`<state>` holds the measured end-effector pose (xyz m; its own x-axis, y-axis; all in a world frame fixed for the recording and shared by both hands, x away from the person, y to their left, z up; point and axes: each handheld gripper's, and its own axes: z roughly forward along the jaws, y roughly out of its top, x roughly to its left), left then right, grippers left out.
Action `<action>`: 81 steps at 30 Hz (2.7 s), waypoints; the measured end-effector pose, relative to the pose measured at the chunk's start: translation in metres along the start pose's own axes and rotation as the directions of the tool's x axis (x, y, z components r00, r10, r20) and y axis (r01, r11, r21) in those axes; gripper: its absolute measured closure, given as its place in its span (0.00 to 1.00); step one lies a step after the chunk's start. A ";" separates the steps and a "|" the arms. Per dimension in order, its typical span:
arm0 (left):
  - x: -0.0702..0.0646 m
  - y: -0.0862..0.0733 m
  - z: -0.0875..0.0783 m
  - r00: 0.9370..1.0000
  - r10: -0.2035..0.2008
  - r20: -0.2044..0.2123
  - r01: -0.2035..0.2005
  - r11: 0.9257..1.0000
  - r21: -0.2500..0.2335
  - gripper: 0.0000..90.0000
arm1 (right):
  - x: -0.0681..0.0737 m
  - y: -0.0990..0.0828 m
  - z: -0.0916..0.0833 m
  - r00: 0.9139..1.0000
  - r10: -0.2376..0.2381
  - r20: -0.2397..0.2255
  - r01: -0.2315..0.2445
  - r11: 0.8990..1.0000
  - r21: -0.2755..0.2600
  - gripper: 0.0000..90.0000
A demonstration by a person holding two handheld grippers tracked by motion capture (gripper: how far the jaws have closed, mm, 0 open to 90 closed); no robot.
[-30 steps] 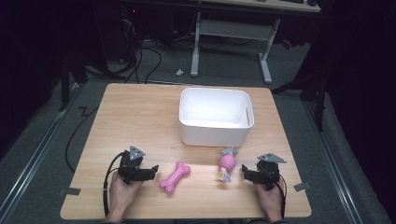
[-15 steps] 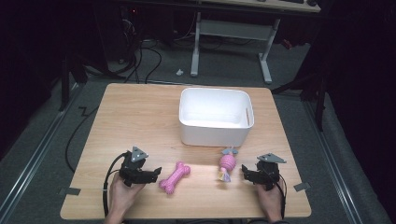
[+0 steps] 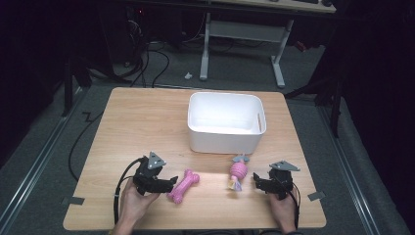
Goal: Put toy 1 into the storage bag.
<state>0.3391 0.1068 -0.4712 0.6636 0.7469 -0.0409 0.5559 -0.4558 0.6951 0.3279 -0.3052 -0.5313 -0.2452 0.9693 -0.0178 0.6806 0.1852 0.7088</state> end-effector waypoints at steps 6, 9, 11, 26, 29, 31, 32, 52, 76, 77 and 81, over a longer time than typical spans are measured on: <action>-0.008 0.005 0.004 1.000 0.023 0.013 -0.023 1.000 0.015 0.29 | 0.000 0.000 0.000 1.000 -0.001 -0.002 0.001 1.000 0.000 0.20; -0.012 0.007 0.006 0.999 0.046 0.024 -0.046 0.998 0.033 0.30 | 0.000 0.000 0.000 1.000 -0.001 -0.002 0.001 1.000 0.000 0.20; -0.015 0.009 0.009 0.998 0.051 0.034 -0.052 0.998 0.046 0.31 | 0.000 0.000 0.000 1.000 -0.002 -0.002 0.002 1.000 0.000 0.20; -0.030 0.015 0.029 0.995 0.082 0.059 -0.089 0.988 0.129 0.36 | 0.000 0.000 0.000 1.000 -0.003 -0.002 0.003 1.000 0.000 0.20; -0.031 0.016 0.032 0.994 0.089 0.060 -0.096 0.986 0.139 0.36 | 0.000 0.000 0.000 1.000 -0.003 -0.002 0.003 1.000 0.000 0.20; -0.032 0.016 0.035 0.995 0.090 0.053 -0.097 0.983 0.155 0.36 | 0.000 0.000 0.000 1.000 -0.004 -0.001 0.004 1.000 -0.001 0.20; -0.032 0.016 0.036 0.995 0.089 0.049 -0.095 0.983 0.160 0.36 | 0.000 0.000 0.000 1.000 -0.003 -0.002 0.003 1.000 0.000 0.20; -0.036 0.015 0.058 0.996 0.062 0.068 -0.077 0.968 0.240 0.47 | 0.000 0.000 0.000 1.000 -0.004 -0.001 0.004 1.000 -0.001 0.20; -0.032 0.013 0.053 0.994 0.060 0.095 -0.082 0.966 0.244 0.65 | 0.000 0.000 0.000 1.000 -0.004 -0.001 0.004 1.000 -0.001 0.20; -0.031 0.012 0.051 0.994 0.056 0.094 -0.077 0.968 0.239 0.65 | 0.000 0.000 0.000 1.000 -0.004 -0.002 0.004 1.000 -0.002 0.20; -0.026 0.012 0.044 0.994 0.032 0.103 -0.054 0.974 0.218 0.65 | 0.000 0.000 0.000 1.000 -0.005 -0.002 0.005 1.000 -0.002 0.20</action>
<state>0.3508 0.0601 -0.4935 0.7288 0.6784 -0.0924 0.6154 -0.5899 0.5227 0.3278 -0.3051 -0.5314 -0.2502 0.9680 -0.0202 0.6780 0.1900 0.7101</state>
